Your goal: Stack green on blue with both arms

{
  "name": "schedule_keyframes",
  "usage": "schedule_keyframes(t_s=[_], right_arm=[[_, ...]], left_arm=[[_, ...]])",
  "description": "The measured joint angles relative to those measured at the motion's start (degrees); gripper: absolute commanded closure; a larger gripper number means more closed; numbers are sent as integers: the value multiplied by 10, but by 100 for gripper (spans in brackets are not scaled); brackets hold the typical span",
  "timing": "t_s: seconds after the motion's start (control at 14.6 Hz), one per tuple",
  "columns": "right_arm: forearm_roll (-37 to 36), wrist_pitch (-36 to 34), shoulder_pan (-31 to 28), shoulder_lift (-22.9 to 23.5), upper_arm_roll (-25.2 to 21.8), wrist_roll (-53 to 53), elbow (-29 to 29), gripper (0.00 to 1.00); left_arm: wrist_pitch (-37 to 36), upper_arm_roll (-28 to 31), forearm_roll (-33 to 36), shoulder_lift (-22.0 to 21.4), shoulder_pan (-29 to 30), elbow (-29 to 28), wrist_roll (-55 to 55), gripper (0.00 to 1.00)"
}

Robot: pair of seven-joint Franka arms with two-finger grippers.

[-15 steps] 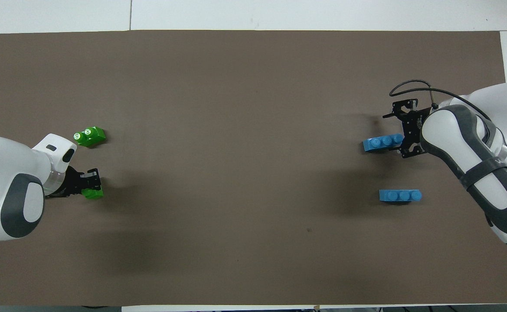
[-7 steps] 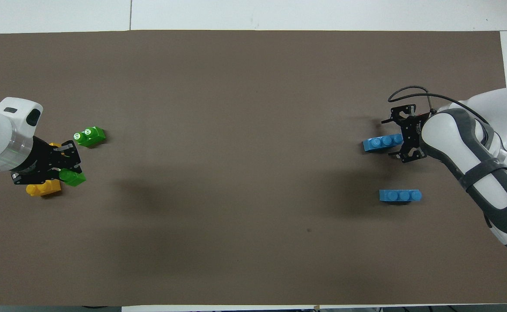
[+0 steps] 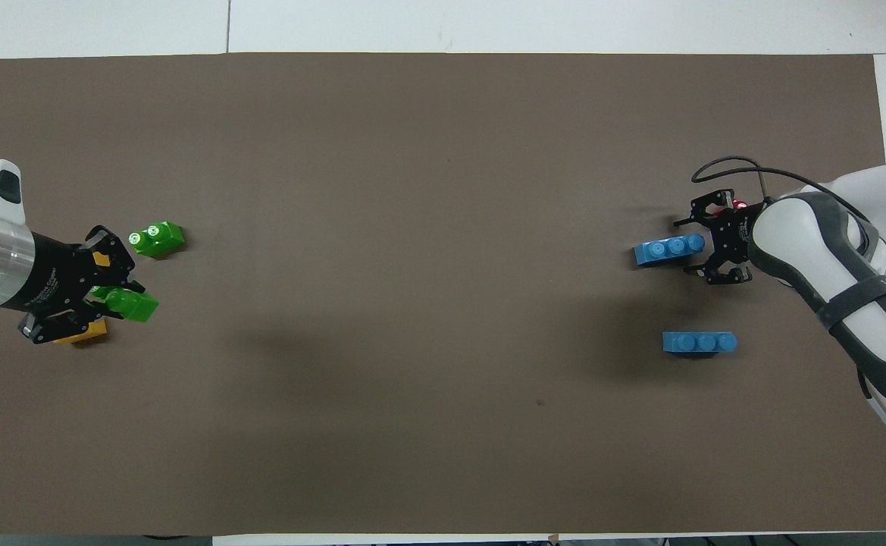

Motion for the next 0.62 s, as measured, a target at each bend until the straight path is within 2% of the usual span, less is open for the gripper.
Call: schedule_keyframes(t_s=[0.07, 0.21, 0.62], right_arm=[[12, 0, 0, 0, 0, 0, 0, 72], [19, 0, 1, 0, 2, 0, 0, 100], [20, 1, 15, -1, 4, 5, 4, 100]], left_arm=[[1, -6, 0, 0, 0, 0, -27, 100], [1, -8, 0, 0, 0, -2, -51, 100], [18, -7, -1, 0, 0, -9, -127, 100]])
